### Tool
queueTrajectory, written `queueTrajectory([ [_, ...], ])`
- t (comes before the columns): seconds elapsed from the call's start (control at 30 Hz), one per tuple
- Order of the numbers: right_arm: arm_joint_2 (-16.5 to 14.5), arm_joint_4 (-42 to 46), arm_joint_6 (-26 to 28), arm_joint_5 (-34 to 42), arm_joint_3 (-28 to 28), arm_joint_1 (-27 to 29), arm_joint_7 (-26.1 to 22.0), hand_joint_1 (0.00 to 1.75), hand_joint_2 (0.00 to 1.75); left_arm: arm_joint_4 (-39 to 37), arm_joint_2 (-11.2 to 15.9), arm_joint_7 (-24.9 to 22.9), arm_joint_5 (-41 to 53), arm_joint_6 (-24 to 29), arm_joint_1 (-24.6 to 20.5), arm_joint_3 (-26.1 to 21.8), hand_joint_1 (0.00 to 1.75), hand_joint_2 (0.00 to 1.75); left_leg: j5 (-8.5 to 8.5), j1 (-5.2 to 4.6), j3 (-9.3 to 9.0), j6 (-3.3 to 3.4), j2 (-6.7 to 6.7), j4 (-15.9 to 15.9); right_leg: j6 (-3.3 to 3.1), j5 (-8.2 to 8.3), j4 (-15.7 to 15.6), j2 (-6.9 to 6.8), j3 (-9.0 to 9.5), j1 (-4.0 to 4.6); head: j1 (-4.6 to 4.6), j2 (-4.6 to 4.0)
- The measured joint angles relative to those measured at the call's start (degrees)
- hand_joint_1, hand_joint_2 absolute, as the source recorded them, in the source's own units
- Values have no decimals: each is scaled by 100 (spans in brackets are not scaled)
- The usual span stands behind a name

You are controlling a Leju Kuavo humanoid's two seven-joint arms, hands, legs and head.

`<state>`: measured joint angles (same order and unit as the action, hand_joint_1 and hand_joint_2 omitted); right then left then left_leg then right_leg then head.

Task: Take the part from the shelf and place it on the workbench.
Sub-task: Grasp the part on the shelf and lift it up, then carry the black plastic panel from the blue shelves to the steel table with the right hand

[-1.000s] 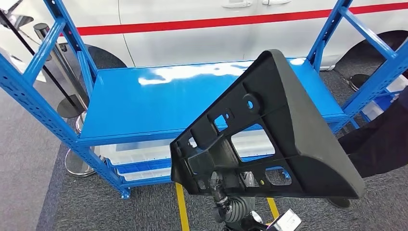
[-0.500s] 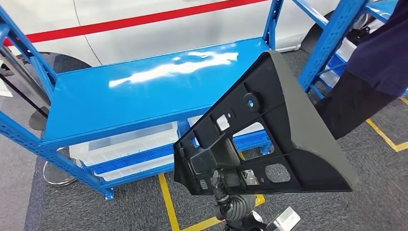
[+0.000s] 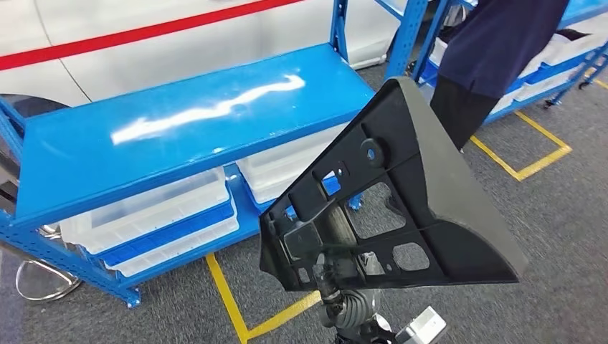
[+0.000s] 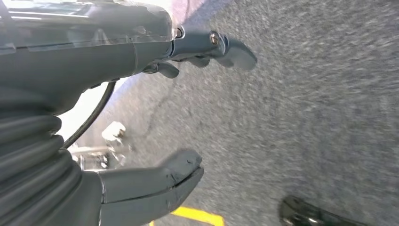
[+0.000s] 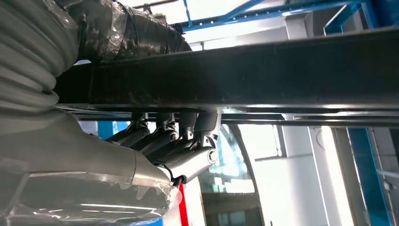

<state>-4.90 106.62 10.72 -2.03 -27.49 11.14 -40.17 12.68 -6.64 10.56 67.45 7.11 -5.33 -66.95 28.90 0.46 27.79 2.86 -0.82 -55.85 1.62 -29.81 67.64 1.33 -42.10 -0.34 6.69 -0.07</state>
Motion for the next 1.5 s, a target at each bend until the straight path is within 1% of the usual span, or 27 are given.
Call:
queueTrajectory([
  [0.03, 0, -4, -1, 0, 2, 0, 0, 175, 175, 0, 0, -1, 0, -1, 8, -4, 0, 175, -43, 5, 60, -11, -102, -13, 62, -185, 361, -62, -69, -51, -2, 0],
  [0.07, 0, -9, -1, 1, 4, 0, 0, 175, 175, 0, 0, -2, 0, -1, 10, -8, 0, 175, -81, 16, 126, -30, -201, -34, 124, -226, 628, -90, -84, -105, -3, 0],
  [0.1, 0, -12, -1, 1, 4, 1, 0, 175, 175, 0, 0, -3, 1, -1, 7, -11, 0, 175, -112, 32, 195, -57, -298, -65, 183, -137, 721, -113, -14, -159, -2, 0],
  [0.13, 0, -14, -1, 2, 5, 1, 0, 175, 175, 0, 0, -3, 1, -1, -1, -13, 0, 175, -136, 52, 266, -86, -385, -104, 238, 22, 593, -148, 168, -209, -3, 0],
  [0.2, -1, -15, -3, 2, 7, -1, 0, 175, 175, 1, 6, -3, 1, -1, -16, -16, 0, 175, -167, 84, 377, -161, -519, -187, 316, 194, -171, -328, 784, -259, -1, 0],
  [0.27, -2, -15, -6, 1, 8, 1, -1, 175, 175, 3, 12, -3, 1, -1, -29, -19, 0, 175, -209, 90, 421, -259, -610, -222, 239, 133, -801, -476, 1181, -211, -3, 0],
  [0.37, -14, -21, 137, -102, 33, 43, 12, 175, 175, 4, 7, -13, -34, 9, -50, -30, 0, 175, -290, 118, 437, -419, -705, -192, -12, 172, -946, -406, 1111, -135, -2, 0],
  [0.4, -30, -25, 298, -193, 77, 93, 17, 175, 175, 4, 2, -26, -68, 21, -49, -47, 0, 175, -215, 136, 468, -449, -624, -232, -86, 214, -966, -361, 1073, -134, -3, 0],
  [0.5, -50, -41, 690, -309, 350, 406, 10, 175, 175, 2, -9, -64, -169, 66, 4, -112, 0, 175, 496, 143, 710, -434, -130, -984, -259, 358, -992, -222, 933, -98, -5, 0],
  [0.57, -26, -45, 678, -255, 534, 654, 3, 175, 175, 2, -2, -70, -193, 85, 47, -144, 0, 175, 881, 104, 869, -384, 8, -1689, -309, 446, -967, -88, 797, -34, -5, 0],
  [0.63, -18, -51, 634, -245, 662, 838, 2, 175, 175, 2, 3, -74, -202, 93, 62, -182, 0, 175, 839, 62, 742, -322, 45, -1767, -322, 530, -915, 77, 645, 8, -4, 0],
  [0.7, -30, -62, 592, -275, 740, 948, 1, 175, 175, 2, 3, -75, -202, 90, 49, -206, 0, 175, 529, 38, 255, -247, 185, -1030, -299, 601, -843, 234, 507, 16, -4, 0],
  [0.77, -49, -69, 558, -319, 798, 1019, -1, 175, 175, 2, 2, -74, -202, 87, 39, -216, 0, 175, 364, 26, -139, -203, 417, -337, -253, 682, -778, 370, 393, 20, -4, 0],
  [0.8, -55, -69, 549, -333, 819, 1045, -2, 175, 175, 2, 1, -74, -202, 86, 37, -219, 0, 175, 355, 17, -198, -197, 488, -202, -224, 730, -770, 429, 357, 18, -3, 0],
  [0.87, -62, -72, 536, -341, 854, 1092, -3, 175, 175, 1, -12, -74, -201, 86, 23, -223, 0, 175, 295, 7, -171, -185, 419, -174, -157, 850, -797, 560, 314, 21, -4, 0],
  [0.93, -67, -76, 530, -341, 891, 1143, -2, 175, 175, -2, -29, -75, -202, 84, 2, -226, 0, 175, 200, 30, -100, -132, 265, -147, -102, 753, -712, 421, 222, 43, 6, 0],
  [0.97, -67, -81, 523, -341, 906, 1162, -2, 175, 175, -3, -36, -72, -203, 82, 0, -226, 0, 175, 151, 42, -45, -97, 176, -132, -78, 559, -528, 266, 138, 45, 14, 0],
  [1.03, -72, -100, 493, -347, 931, 1183, -1, 175, 175, 0, -31, -58, -210, 79, 11, -229, 0, 175, 83, 30, 63, -54, -2, -129, -34, 47, 133, -35, -63, 5, 28, 0],
  [1.07, -77, -112, 469, -353, 944, 1191, -1, 175, 175, 0, -31, -48, -216, 77, 20, -232, 0, 175, 52, 21, 115, -52, -99, -132, -9, -91, 481, -82, -138, -21, 27, 0],
  [1.1, -84, -125, 445, -360, 957, 1202, -1, 175, 175, 0, -31, -39, -221, 76, 26, -236, 0, 175, 20, 17, 167, -59, -197, -135, 9, -91, 718, -105, -148, -41, 27, 0],
  [1.13, -90, -137, 427, -368, 971, 1213, -2, 175, 175, 0, -31, -32, -225, 75, 26, -240, 0, 175, -10, 15, 214, -69, -290, -140, 21, 16, 778, -122, -68, -58, 27, 0],
  [1.2, -96, -153, 414, -380, 988, 1232, -1, 175, 175, 0, -31, -21, -227, 75, 12, -246, 0, 175, -63, 12, 277, -99, -449, -149, 10, 278, 257, -222, 431, -68, 27, 0],
  [1.27, -103, -156, 407, -394, 997, 1240, -1, 175, 175, 0, -36, -15, -228, 75, 2, -249, 0, 175, -103, 11, 297, -149, -572, -153, -55, 217, -601, -457, 1040, -4, 26, 0],
  [1.3, -110, -156, 403, -402, 1003, 1245, -2, 175, 175, 0, -39, -14, -229, 74, -2, -250, 0, 175, -122, 15, 292, -181, -628, -153, -96, 140, -882, -542, 1204, 41, 27, 0],
  [1.4, -137, -156, 389, -419, 1031, 1276, -3, 175, 175, 0, -56, -8, -230, 70, -20, -254, 0, 175, -156, 34, 290, -281, -764, -149, -224, 126, -1078, -472, 1220, 100, 25, 0],
  [1.47, -168, -158, 376, -428, 1063, 1302, -3, 175, 175, 0, -69, 1, -234, 69, -20, -257, 0, 175, -9, 47, 342, -332, -504, -289, -304, 203, -1149, -357, 1209, 71, 23, 0],
  [1.5, -185, -163, 362, -433, 1077, 1310, -3, 175, 175, 0, -72, 3, -239, 68, -9, -258, 0, 175, 166, 52, 432, -345, -307, -512, -338, 239, -1171, -299, 1201, 60, 22, 0],
])
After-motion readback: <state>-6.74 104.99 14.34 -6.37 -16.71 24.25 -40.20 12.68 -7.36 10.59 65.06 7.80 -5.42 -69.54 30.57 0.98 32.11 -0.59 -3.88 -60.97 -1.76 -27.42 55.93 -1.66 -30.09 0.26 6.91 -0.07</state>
